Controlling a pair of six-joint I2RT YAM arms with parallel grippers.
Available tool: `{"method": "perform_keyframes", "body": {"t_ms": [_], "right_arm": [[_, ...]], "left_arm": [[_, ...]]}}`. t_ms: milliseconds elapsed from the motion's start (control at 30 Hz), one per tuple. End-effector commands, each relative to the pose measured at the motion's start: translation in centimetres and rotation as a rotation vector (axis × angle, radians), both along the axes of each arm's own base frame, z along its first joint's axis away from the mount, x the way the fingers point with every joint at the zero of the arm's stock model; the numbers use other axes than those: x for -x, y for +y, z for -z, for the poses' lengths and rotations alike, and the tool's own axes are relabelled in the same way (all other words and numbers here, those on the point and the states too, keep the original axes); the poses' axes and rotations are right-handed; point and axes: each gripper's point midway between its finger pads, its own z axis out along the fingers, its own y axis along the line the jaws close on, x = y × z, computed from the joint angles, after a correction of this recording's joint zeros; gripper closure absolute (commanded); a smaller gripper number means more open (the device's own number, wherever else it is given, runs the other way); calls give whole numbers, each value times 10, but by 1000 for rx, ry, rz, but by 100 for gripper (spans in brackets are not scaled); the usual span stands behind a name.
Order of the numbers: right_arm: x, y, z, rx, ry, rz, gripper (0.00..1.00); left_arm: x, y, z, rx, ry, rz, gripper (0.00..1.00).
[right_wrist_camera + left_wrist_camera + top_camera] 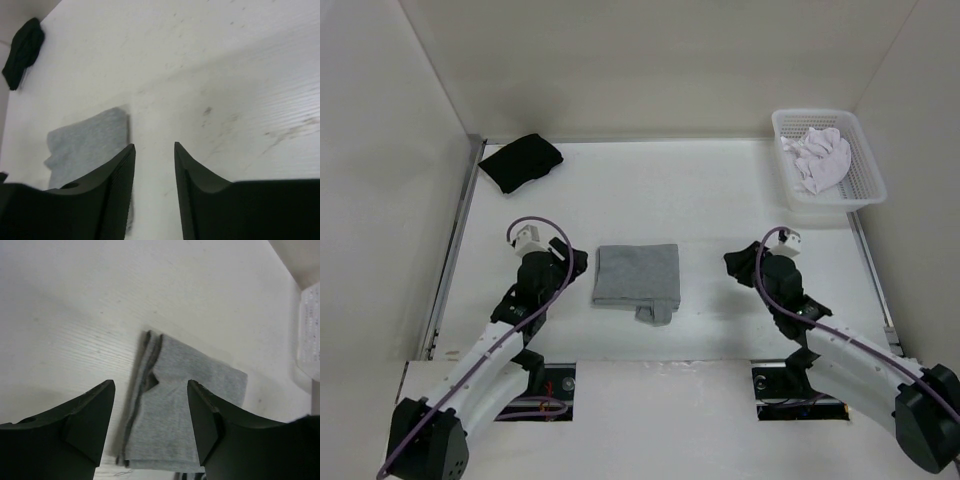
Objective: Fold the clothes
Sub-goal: Fold the tank top
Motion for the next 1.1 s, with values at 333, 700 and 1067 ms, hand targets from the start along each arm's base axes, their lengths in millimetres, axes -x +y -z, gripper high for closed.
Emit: {"method": "perform_keyframes", "body": {"t_ms": [333, 700, 1067], "right_arm": [[-18, -14, 2, -29, -100, 43, 42], [-23, -10, 8, -13, -72, 38, 42], [-23, -11, 8, -18, -75, 44, 42]], "left_arm": [[10, 66, 39, -88, 146, -175, 38], [1, 49, 36, -111, 132, -108, 39], [-3, 36, 36, -126, 144, -56, 37]]}}
